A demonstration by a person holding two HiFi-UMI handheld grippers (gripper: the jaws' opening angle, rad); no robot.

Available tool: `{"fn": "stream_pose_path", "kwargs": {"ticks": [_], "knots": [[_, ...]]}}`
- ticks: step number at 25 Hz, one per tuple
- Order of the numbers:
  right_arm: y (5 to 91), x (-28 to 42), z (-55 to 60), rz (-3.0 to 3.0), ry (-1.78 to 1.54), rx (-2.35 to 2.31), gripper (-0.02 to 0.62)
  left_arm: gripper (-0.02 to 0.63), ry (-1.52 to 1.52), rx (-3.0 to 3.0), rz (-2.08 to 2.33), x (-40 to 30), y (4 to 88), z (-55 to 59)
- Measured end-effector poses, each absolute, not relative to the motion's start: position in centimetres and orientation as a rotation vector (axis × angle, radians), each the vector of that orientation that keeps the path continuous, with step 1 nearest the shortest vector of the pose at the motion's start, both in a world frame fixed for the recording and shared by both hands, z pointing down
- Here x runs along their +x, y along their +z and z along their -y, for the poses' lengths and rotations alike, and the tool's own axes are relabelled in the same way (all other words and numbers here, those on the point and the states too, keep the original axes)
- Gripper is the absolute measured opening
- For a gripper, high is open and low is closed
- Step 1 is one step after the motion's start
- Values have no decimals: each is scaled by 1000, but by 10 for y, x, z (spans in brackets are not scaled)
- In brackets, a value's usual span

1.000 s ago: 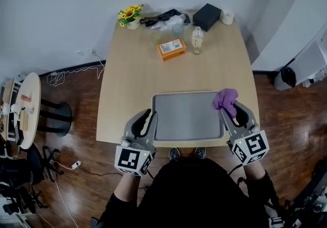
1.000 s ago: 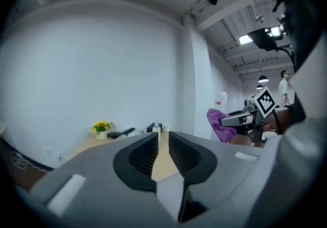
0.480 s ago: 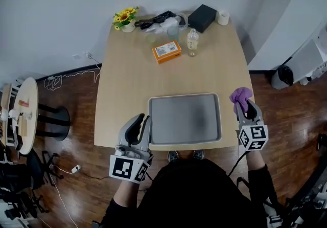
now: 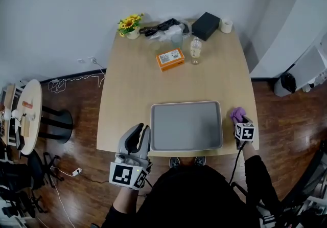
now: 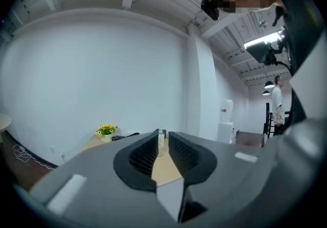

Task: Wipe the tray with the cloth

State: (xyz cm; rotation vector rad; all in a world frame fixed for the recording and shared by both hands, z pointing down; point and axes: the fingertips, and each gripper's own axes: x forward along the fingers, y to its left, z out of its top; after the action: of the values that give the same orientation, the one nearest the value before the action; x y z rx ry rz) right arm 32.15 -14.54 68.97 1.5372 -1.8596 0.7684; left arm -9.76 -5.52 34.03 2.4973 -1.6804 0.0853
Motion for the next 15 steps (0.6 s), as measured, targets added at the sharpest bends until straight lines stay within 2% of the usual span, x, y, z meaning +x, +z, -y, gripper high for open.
{"fn": "stream_pose_path", "kwargs": {"ticks": [3,8,9,11,12,15], "knots": [[656,316,151,1921,752,1563,273,44,78,2492,1682,-98,342,54],[504,283,155,2192,528,1736,267,44,63,2496,1661,-95,342,56],[472,269,150,2277,482,1744,246,44,57,2500,1651,-93,342,57],[409,239,138,2452,380,1734,154,44,48,2516,1629,-86,342,58],[381,224,130,2534,330,1721,145,44,47,2524,1619,-82,342,59],[320,181,105,2738,198,1641,215,43,49,2539,1595,-73,341,59]]}}
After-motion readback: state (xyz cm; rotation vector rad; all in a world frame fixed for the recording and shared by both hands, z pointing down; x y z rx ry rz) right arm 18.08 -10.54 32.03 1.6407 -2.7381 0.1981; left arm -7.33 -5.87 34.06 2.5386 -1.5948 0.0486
